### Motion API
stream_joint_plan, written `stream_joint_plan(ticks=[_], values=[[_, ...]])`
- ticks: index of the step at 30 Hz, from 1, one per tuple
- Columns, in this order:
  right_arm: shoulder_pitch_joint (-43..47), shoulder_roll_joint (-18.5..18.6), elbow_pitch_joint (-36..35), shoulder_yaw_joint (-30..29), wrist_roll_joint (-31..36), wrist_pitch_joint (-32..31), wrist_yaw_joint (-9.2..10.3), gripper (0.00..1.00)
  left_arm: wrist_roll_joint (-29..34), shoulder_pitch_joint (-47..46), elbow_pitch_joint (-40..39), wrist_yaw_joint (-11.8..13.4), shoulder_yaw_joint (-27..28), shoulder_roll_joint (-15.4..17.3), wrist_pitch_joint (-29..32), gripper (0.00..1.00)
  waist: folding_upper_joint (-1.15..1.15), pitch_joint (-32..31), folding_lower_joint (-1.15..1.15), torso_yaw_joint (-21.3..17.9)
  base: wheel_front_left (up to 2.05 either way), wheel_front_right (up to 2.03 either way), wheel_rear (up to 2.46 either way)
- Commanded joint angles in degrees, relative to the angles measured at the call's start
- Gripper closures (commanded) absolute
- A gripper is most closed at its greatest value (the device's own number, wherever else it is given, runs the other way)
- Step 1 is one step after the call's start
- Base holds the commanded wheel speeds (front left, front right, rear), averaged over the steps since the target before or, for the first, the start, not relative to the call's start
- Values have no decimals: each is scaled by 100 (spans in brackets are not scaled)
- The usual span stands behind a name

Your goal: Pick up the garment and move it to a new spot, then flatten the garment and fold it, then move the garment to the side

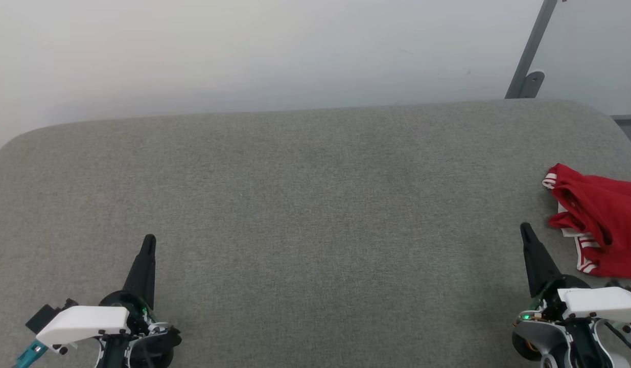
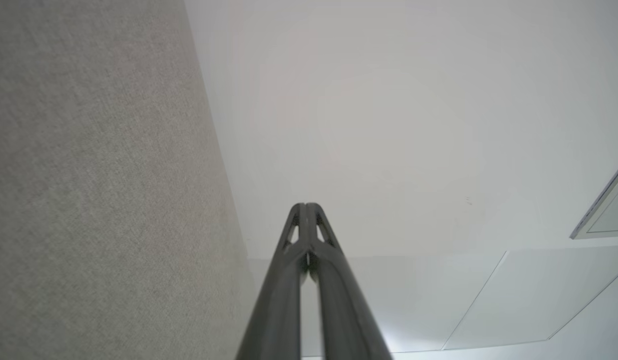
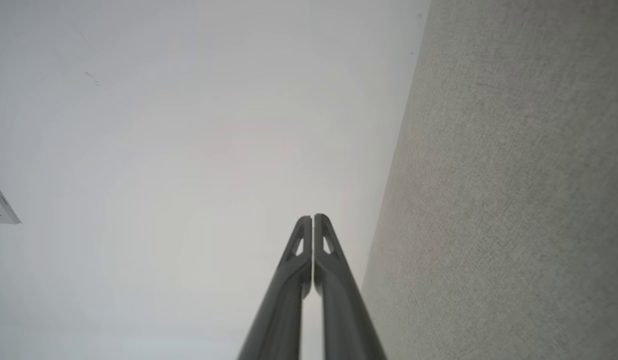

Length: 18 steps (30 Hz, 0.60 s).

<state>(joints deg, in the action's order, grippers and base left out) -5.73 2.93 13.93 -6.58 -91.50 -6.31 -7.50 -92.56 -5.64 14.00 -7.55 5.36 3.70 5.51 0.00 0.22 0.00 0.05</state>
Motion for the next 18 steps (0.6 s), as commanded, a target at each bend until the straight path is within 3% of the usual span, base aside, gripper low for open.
stream_joint_plan(ticks=[1, 18], values=[[-86, -9, 21, 6, -97, -41, 2, 100, -80, -92, 7, 12, 22, -13, 31, 100, 0, -2, 0, -3, 0, 0, 0], [-65, -8, 18, 7, -100, -34, 2, 100, -55, -96, 9, 12, 46, -31, 57, 100, 0, -4, 0, -5, 0, 0, 0]])
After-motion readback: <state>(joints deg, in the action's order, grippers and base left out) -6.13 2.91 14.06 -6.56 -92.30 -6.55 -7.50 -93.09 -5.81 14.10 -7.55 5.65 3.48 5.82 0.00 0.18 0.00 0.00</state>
